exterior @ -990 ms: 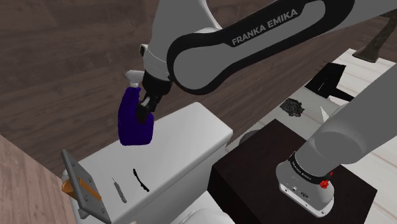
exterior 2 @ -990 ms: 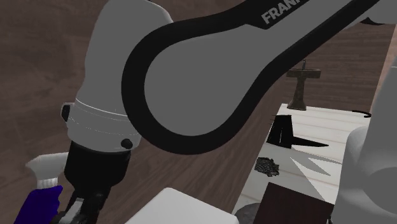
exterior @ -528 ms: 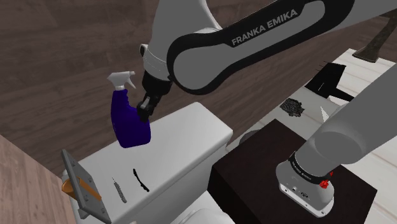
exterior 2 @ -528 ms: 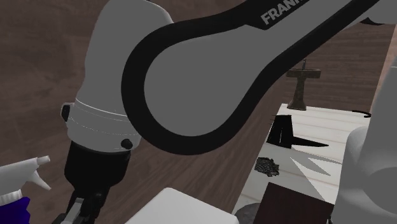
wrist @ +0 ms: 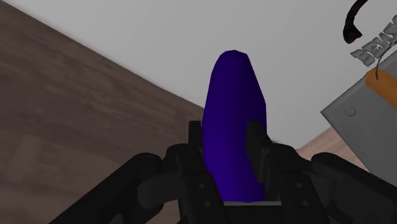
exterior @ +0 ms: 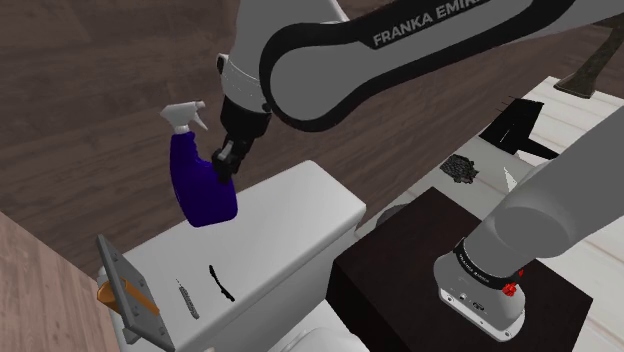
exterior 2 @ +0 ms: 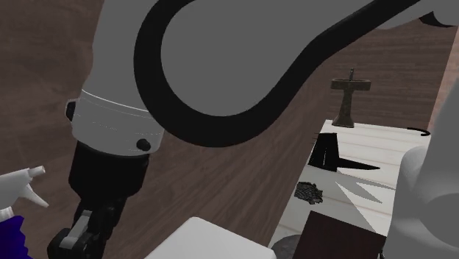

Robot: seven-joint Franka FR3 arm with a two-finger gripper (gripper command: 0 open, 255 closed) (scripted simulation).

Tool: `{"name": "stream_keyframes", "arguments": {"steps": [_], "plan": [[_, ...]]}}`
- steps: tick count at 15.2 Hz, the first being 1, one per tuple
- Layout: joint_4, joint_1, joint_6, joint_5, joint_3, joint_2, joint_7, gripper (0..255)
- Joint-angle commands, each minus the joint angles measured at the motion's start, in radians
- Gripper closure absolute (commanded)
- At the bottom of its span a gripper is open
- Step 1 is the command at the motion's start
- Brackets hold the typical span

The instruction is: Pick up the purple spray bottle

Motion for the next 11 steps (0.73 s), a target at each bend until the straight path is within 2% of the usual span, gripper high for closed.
{"name": "stream_keyframes", "arguments": {"steps": [1,9,11], "plan": [[0.018,-0.001,-0.028,0.005,-0.006,-0.012,-0.002,255],[0.095,-0.002,-0.140,0.014,-0.026,-0.053,0.000,255],[0.097,-0.003,-0.142,0.014,-0.027,-0.053,0.000,255]]}}
